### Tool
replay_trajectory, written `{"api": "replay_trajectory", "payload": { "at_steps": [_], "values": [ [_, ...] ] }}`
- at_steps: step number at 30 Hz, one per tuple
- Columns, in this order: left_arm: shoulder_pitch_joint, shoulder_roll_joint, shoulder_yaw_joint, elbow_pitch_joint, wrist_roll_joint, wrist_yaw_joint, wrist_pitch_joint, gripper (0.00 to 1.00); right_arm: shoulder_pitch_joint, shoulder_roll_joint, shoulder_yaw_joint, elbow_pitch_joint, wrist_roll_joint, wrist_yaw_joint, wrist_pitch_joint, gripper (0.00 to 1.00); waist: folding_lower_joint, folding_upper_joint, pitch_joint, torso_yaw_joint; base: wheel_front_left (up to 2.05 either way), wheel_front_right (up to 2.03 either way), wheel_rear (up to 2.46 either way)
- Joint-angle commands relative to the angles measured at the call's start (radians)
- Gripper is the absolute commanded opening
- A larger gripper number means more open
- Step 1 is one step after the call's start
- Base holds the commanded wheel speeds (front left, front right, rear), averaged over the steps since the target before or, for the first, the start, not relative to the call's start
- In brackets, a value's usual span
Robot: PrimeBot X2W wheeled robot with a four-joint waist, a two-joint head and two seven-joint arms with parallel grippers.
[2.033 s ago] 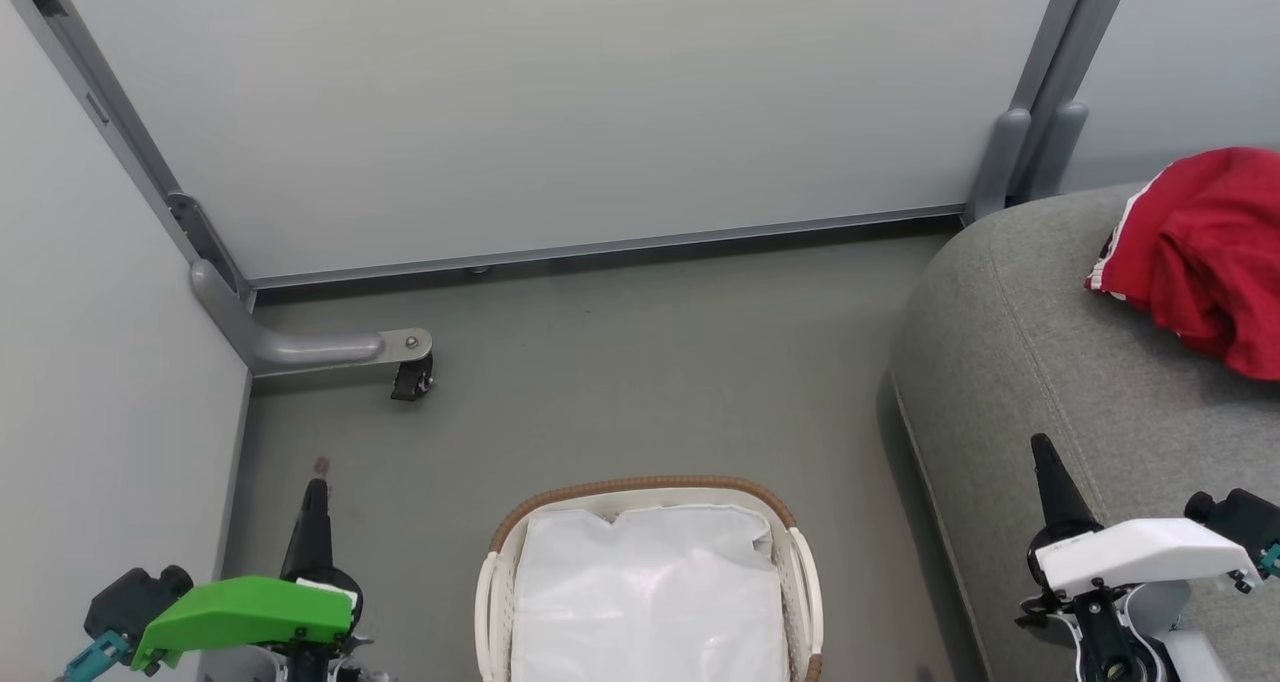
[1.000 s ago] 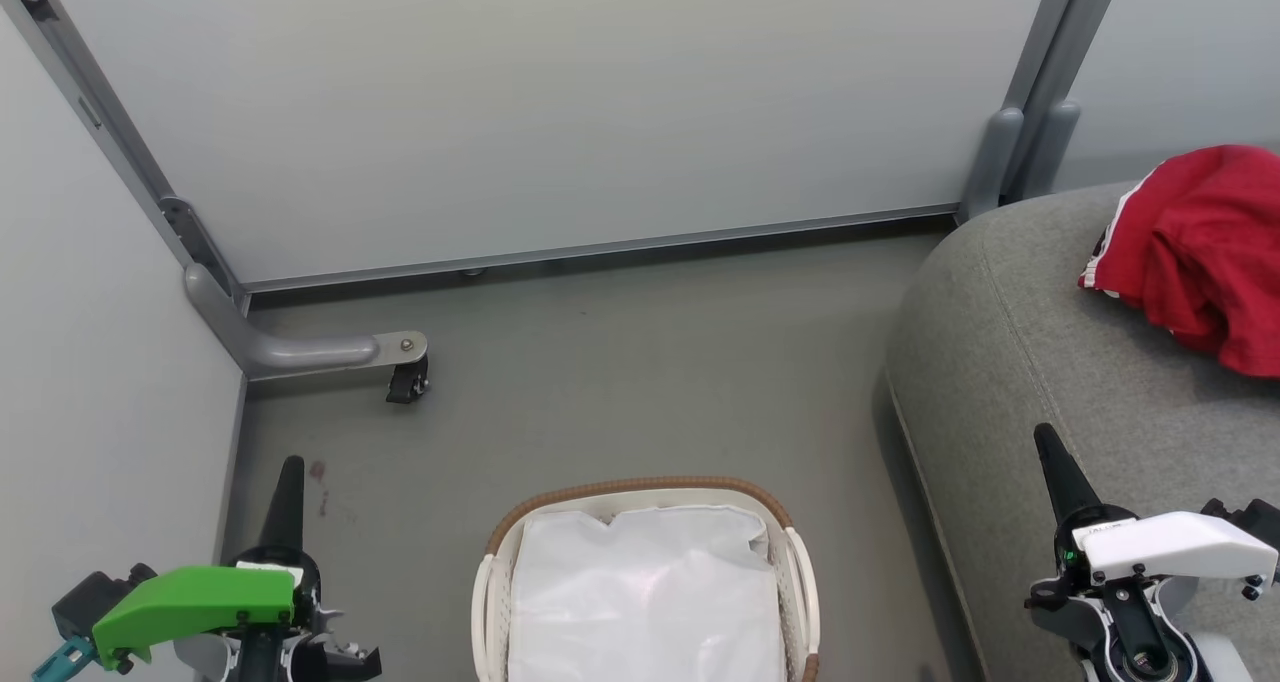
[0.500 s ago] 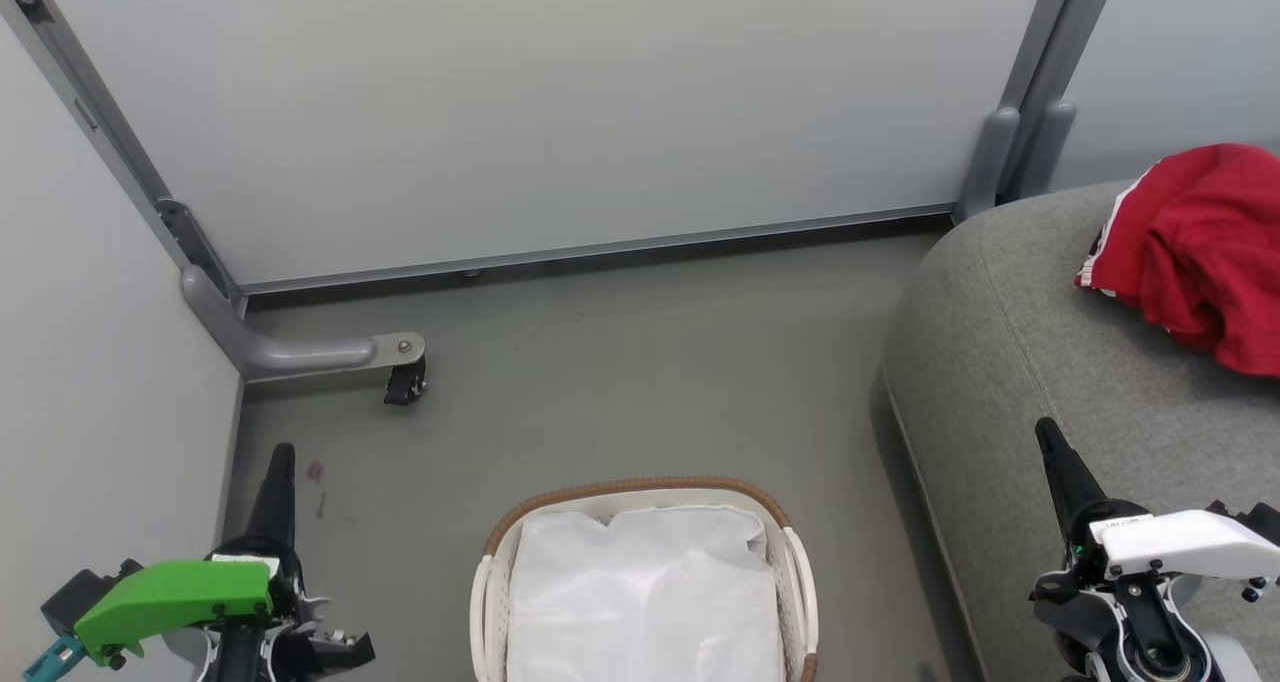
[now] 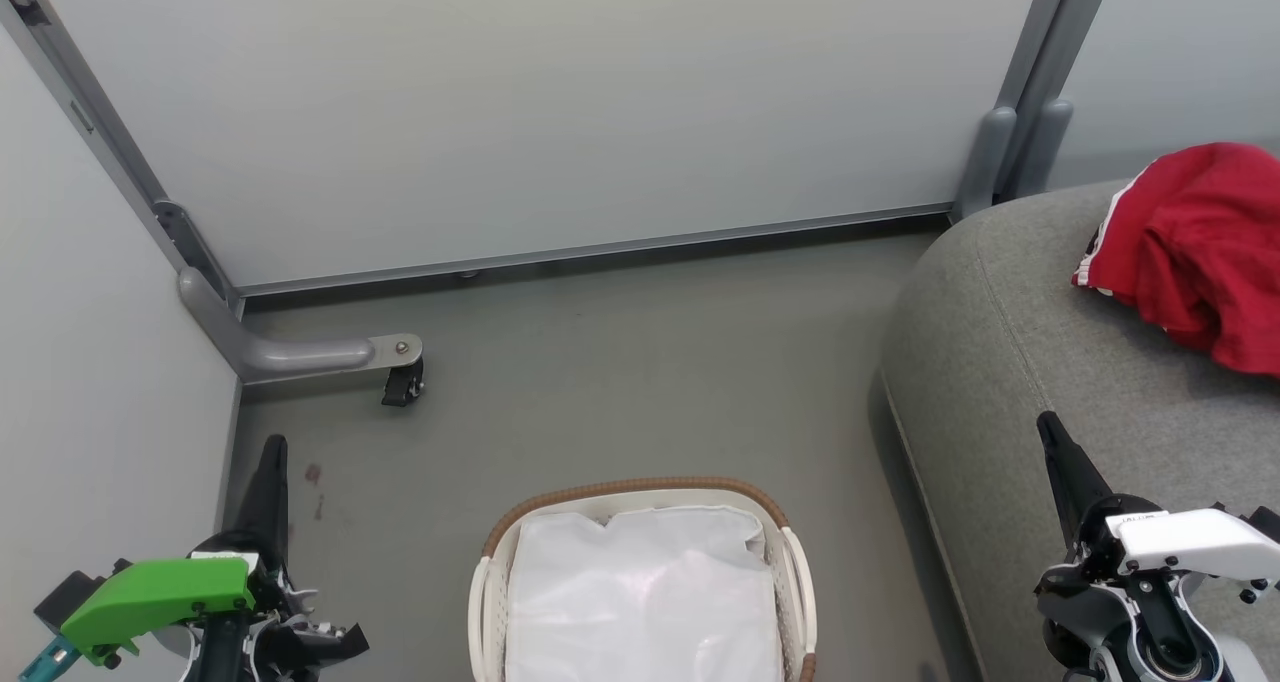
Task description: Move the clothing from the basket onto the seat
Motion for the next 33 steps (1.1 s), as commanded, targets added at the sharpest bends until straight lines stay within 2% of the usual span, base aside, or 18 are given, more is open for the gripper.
{"api": "replay_trajectory", "payload": {
  "at_steps": [1,6,33],
  "values": [
    [-0.016,0.005,0.008,-0.007,-0.021,-0.009,0.006,0.00,-0.001,-0.006,-0.004,-0.007,0.023,-0.001,0.007,0.00,0.0000,0.0000,0.000,0.000,0.00,0.00,0.00],
    [-0.018,0.005,0.013,-0.010,-0.047,-0.010,0.014,0.00,-0.001,-0.007,-0.006,-0.010,0.054,-0.001,0.015,0.00,0.0000,0.0000,0.000,-0.002,0.00,0.00,0.00],
    [-0.015,0.005,0.012,-0.009,-0.045,-0.010,0.014,0.00,-0.001,-0.007,-0.006,-0.009,0.051,-0.001,0.015,0.00,0.0000,0.0000,0.000,-0.002,0.00,0.00,0.00]
  ]
}}
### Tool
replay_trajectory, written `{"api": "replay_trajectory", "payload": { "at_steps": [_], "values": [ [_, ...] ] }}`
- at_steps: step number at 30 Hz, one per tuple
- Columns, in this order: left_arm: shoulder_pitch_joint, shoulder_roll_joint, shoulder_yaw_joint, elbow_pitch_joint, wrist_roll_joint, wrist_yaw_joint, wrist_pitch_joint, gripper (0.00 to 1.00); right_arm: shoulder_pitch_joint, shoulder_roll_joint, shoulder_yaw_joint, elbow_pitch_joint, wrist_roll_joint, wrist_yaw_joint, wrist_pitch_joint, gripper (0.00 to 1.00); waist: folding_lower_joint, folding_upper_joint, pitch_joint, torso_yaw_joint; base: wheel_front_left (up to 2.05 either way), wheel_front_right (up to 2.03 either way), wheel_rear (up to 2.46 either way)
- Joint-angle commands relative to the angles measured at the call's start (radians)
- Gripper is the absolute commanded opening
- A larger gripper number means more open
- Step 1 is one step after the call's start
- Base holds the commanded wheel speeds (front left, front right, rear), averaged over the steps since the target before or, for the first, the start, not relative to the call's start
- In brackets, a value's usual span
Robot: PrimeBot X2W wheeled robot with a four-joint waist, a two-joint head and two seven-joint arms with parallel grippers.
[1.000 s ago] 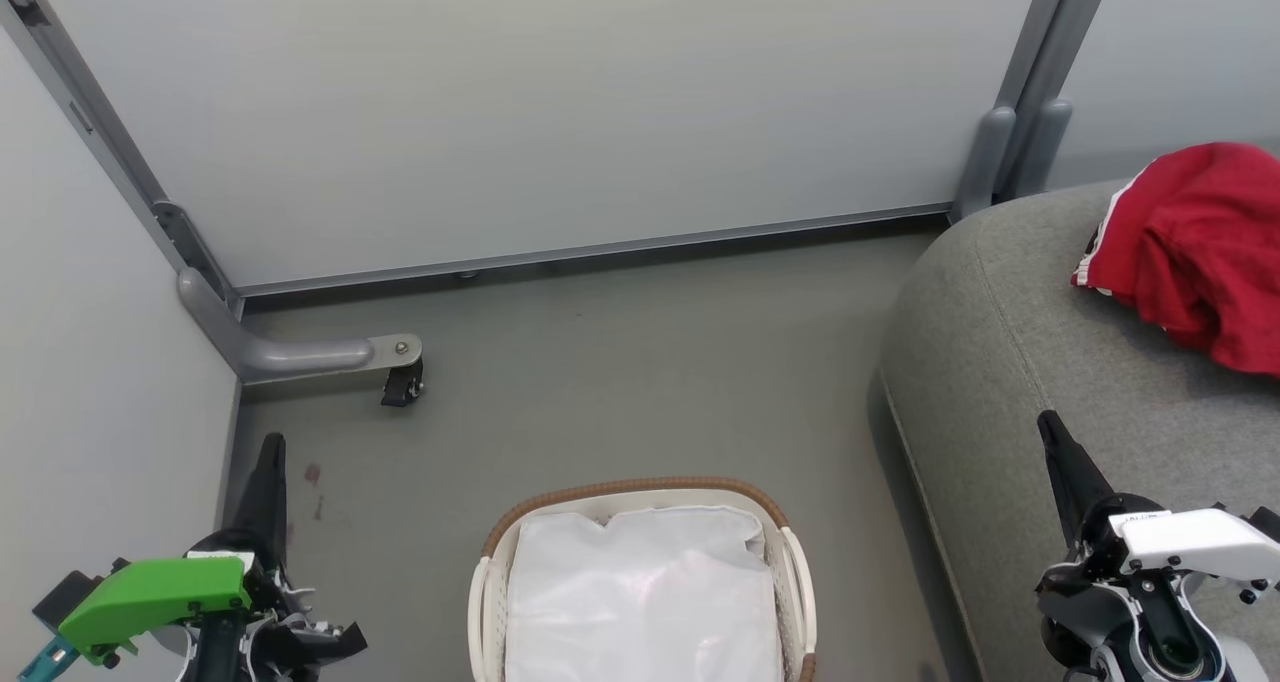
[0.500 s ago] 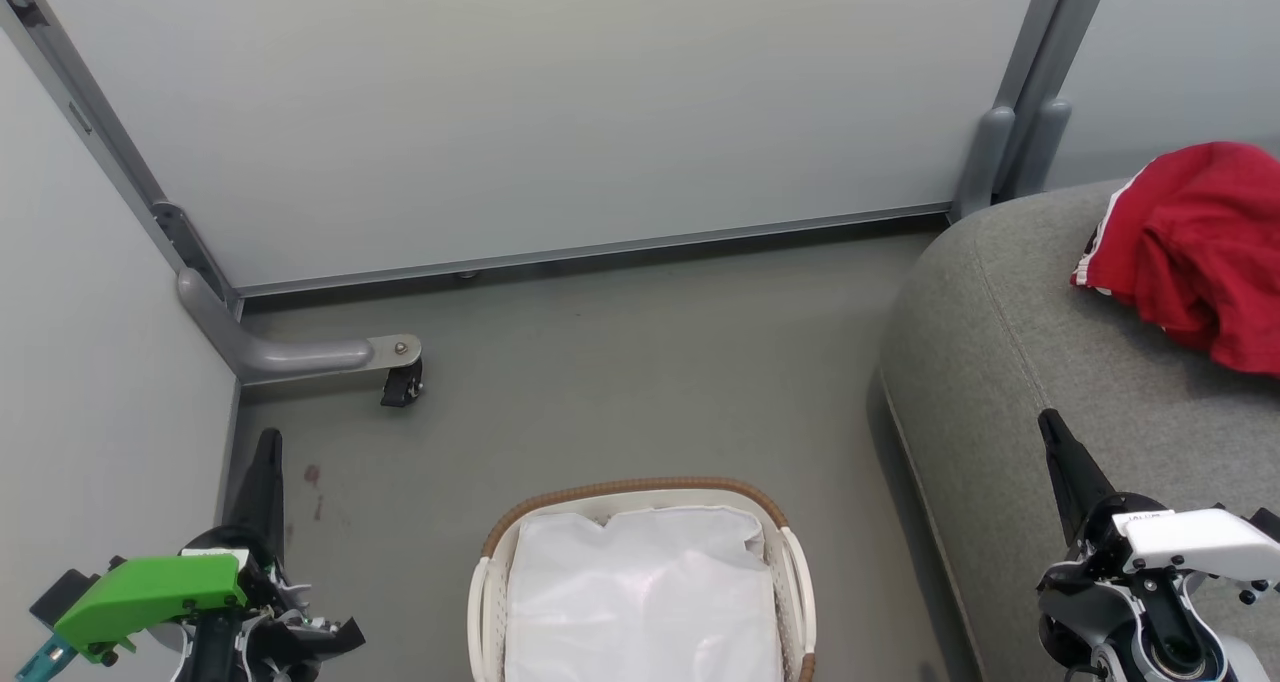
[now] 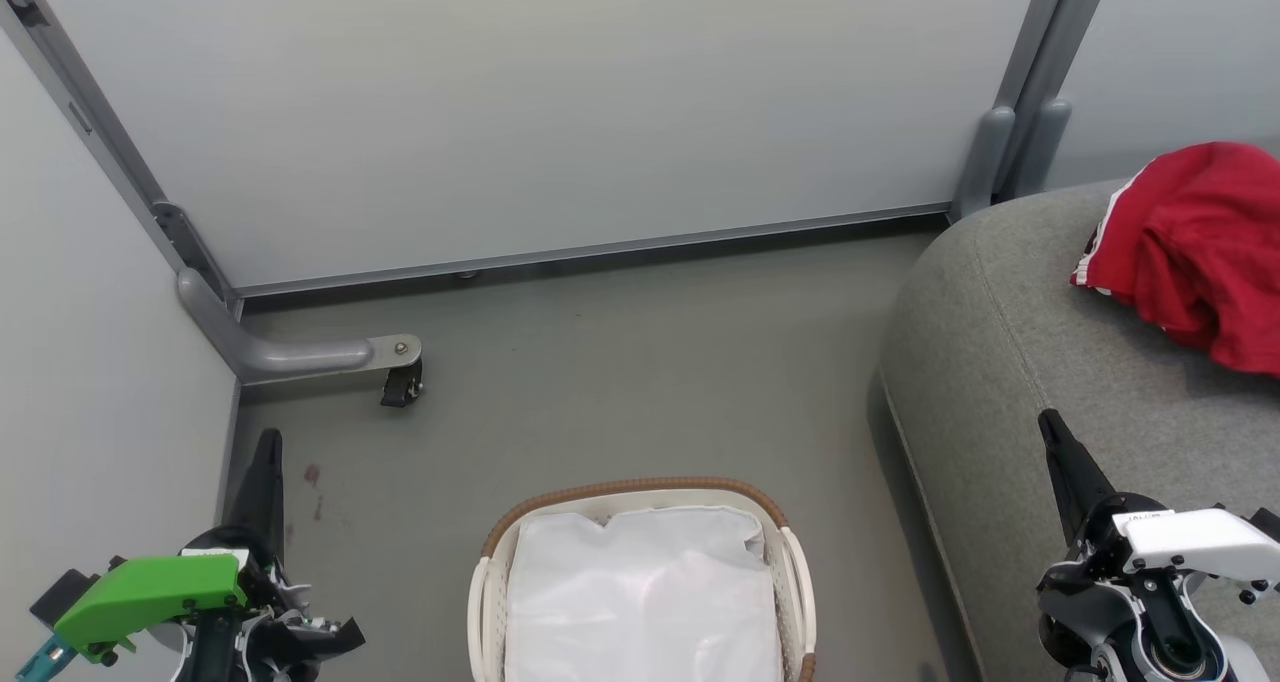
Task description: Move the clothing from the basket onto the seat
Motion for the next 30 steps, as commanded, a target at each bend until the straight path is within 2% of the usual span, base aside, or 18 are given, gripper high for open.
{"api": "replay_trajectory", "payload": {
  "at_steps": [1,30],
  "values": [
    [-0.010,0.005,0.002,-0.002,-0.005,-0.007,0.005,0.00,-0.001,-0.006,-0.002,-0.004,0.003,0.000,0.003,0.00,0.0000,-0.0001,0.000,0.000,0.00,0.00,0.00],
    [-0.010,0.005,0.002,-0.002,-0.005,-0.007,0.005,0.00,-0.001,-0.006,-0.002,-0.004,0.003,0.000,0.003,0.00,0.0000,-0.0001,0.000,0.000,0.00,0.00,0.00]
  ]
}}
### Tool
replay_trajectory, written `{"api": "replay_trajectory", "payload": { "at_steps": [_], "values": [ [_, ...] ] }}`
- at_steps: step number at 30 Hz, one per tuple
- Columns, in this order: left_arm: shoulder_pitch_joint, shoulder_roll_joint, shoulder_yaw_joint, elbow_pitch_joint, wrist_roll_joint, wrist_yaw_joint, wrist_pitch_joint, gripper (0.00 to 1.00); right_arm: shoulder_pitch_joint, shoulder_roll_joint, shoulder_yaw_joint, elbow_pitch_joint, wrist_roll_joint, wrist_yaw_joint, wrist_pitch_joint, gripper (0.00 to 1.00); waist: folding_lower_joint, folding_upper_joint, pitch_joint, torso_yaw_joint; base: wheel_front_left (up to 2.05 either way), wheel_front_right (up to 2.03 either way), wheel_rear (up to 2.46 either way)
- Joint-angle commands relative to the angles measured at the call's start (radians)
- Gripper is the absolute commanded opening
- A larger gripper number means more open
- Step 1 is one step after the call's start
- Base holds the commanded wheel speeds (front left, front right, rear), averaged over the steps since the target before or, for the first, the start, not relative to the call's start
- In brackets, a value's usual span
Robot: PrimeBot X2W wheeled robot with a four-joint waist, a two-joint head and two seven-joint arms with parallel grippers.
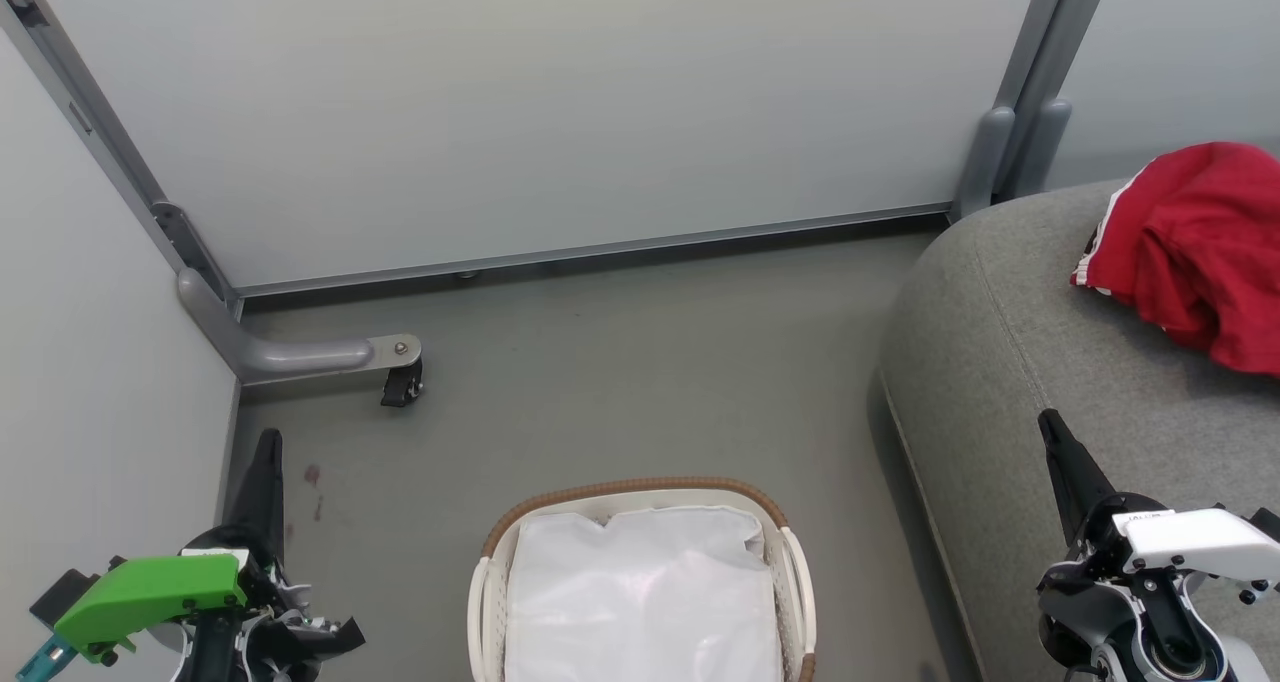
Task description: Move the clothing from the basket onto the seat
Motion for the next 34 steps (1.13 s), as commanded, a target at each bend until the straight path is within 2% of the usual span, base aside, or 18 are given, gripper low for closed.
{"api": "replay_trajectory", "payload": {
  "at_steps": [1,34],
  "values": [
    [-0.010,0.005,0.002,-0.002,-0.005,-0.007,0.005,0.00,-0.001,-0.006,-0.002,-0.004,0.003,0.000,0.003,0.00,0.0000,0.0000,0.000,0.000,0.00,0.00,0.00],
    [-0.010,0.005,0.002,-0.002,-0.005,-0.007,0.004,0.00,-0.001,-0.006,-0.002,-0.004,0.003,0.000,0.003,0.00,0.0000,0.0000,0.000,0.000,0.00,0.00,0.00]
  ]
}}
